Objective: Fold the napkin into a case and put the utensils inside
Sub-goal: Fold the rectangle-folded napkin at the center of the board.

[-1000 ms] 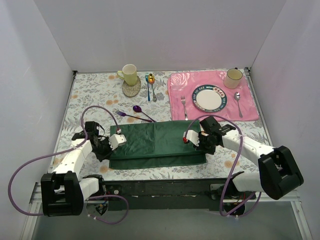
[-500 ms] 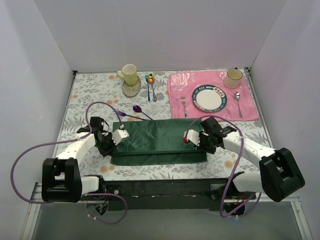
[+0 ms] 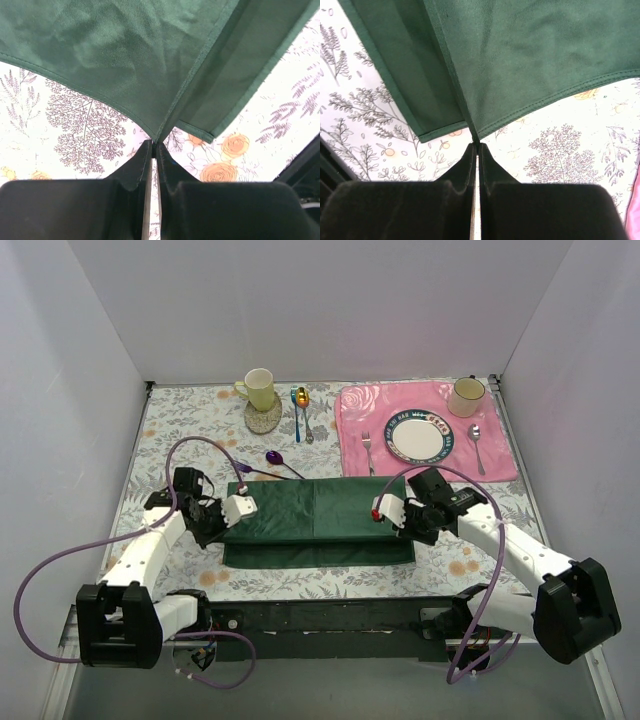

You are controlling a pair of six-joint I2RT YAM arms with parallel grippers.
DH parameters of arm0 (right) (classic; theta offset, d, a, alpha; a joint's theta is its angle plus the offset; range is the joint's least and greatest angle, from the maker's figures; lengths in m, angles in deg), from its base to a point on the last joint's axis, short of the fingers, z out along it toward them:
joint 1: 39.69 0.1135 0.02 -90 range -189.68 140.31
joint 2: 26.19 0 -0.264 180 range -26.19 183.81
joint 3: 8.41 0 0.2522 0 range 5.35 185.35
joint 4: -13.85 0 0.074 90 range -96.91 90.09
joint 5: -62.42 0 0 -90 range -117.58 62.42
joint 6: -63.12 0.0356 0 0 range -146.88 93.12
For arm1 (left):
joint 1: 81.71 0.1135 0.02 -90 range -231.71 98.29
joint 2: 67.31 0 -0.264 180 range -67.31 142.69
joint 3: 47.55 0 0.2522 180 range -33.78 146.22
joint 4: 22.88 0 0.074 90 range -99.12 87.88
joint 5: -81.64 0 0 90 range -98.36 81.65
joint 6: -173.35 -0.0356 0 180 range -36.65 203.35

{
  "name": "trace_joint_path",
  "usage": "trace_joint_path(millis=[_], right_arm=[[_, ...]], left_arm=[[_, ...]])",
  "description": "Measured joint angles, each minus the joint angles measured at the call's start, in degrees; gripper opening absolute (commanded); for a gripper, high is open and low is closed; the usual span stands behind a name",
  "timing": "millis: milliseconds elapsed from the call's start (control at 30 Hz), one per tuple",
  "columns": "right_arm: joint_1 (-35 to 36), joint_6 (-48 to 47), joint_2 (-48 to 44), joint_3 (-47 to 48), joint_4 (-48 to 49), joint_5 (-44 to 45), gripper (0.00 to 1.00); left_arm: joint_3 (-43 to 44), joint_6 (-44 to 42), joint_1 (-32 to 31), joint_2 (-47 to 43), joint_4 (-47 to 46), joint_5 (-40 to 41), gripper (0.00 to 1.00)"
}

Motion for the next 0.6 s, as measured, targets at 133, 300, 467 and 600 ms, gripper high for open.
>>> trace_joint_path(millis=[133,300,467,600], right_arm=[[0.1,0.0,-0.3,0.0,-1.4,-0.7,0.01],[0.7,0.1,1.8,-0.7,-1.4,-1.2,0.01],[1.9,0.4,4.3,-1.8,-1.1,-1.3,0.01],[2.1,0.7,5.9,-2.4,-0.5,-1.3,0.01]], left_arm=[[0.1,-2.1,0.0,-1.4,3.0,-0.2,0.00],[-0.2,-3.5,0.0,-1.1,4.7,-0.5,0.01],[-2.0,-3.7,0.0,0.9,4.0,-0.7,0.01],[-4.6,-3.7,-0.2,1.3,3.3,-0.8,0.01]])
